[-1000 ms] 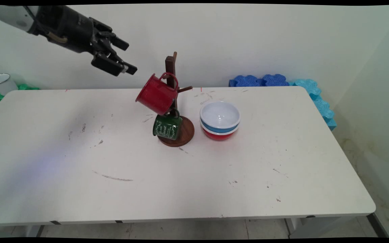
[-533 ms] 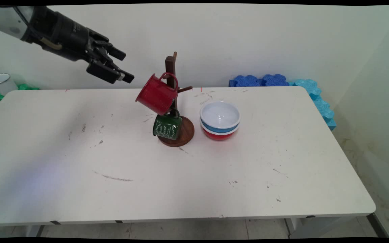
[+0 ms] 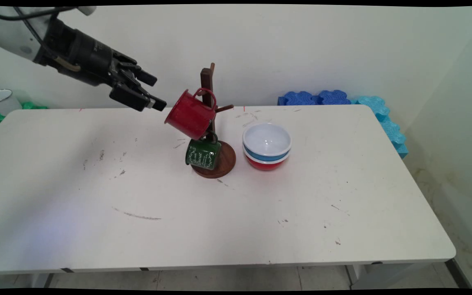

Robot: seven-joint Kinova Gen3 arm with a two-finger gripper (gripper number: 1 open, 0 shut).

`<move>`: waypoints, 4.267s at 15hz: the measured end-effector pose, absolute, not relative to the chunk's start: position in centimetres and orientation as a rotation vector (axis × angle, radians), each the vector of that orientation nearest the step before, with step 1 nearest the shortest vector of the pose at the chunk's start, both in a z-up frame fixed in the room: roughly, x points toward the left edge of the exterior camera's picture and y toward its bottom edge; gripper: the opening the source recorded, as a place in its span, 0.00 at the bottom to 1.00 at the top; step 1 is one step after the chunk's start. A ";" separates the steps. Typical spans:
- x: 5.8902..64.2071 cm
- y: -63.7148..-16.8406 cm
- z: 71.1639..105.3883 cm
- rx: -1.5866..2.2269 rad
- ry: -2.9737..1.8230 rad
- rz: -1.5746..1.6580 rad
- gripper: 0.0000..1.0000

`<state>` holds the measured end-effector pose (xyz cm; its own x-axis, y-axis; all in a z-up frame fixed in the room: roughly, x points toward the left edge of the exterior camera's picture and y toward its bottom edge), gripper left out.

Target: Pick up the red mug from the rack, then place the picked object on the table

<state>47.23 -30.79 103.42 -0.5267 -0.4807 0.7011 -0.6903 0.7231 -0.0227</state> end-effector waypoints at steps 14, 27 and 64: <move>47.0 -33.3 100.0 0.888 -2.161 0.228 1.00; 47.1 -34.4 98.8 0.913 -2.135 0.148 1.00; 45.9 -32.2 100.3 0.955 -2.087 0.043 0.00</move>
<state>45.87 -32.24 100.31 -0.3752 -0.6148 0.6937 -0.6430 0.7117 0.2829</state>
